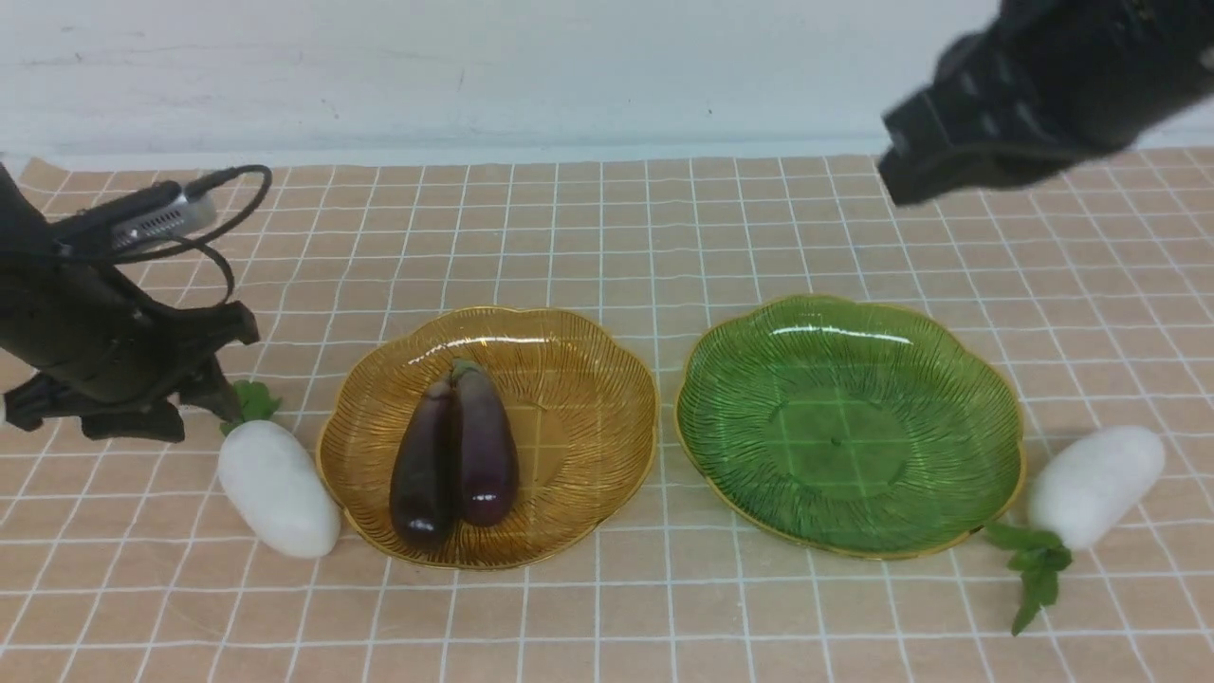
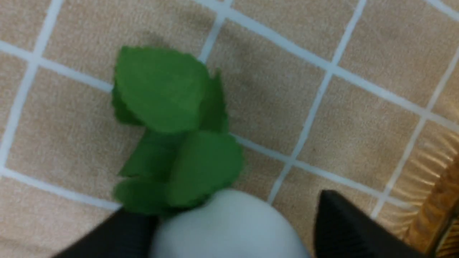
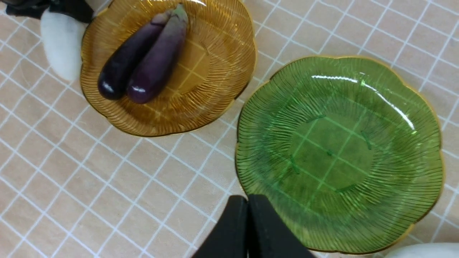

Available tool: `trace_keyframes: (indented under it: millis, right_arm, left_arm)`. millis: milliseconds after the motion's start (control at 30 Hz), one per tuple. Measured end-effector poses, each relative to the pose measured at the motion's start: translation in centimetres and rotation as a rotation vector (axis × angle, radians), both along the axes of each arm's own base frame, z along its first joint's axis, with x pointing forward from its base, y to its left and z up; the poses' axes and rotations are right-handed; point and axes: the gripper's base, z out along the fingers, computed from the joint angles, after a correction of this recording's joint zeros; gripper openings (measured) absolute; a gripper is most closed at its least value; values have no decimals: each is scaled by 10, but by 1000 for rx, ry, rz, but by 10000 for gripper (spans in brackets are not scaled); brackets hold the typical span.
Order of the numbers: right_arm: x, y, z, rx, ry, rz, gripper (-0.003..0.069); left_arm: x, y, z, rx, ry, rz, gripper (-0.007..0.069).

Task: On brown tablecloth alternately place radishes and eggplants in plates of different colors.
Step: 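Pick up the white radish and place it on the plate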

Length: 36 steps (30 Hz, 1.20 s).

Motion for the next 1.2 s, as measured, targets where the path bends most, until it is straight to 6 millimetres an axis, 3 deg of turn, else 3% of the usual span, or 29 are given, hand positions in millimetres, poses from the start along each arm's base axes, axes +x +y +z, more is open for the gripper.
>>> trace_keyframes:
  millis: [100,267,333,400,433,467,567,700,867,1033,1200]
  right_arm:
    - [1,-2,0,-26,-14,-8,-15]
    - [1,-3,0,-29,-16,-10,-15]
    - [1,-3,0,-29,-16,-10,-15]
    - [2,-3,0,-34,-18,-11,-15]
    - [2,-3,0,-40,-22,-13,-15]
    - [3,-5,0,-54,-29,-18,-15]
    - [6,-12,0,-122,-65,-62,-15]
    - [19,-40,1,-197,-104,-264,-15]
    - [31,-81,1,-182,-82,-461,-15]
    - [34,-98,-8,-120,-13,-463,-15]
    - [35,-98,-23,-112,45,-434,-15]
  left_arm:
    - [1,4,7,3,28,-20,391]
    - [8,12,33,18,12,-44,382]
    - [10,12,50,25,-20,-60,379]
    - [14,1,81,21,-92,-120,377]
    - [14,-7,93,9,-124,-147,377]
    - [15,-28,111,-18,-183,-213,375]
    - [11,-126,145,-179,-372,-453,375]
    - [2,-205,138,-246,-460,-609,375]
    - [-4,-282,95,-267,-499,-652,377]
    - [8,-313,64,-301,-472,-634,422]
    - [13,-320,62,-325,-438,-670,556]
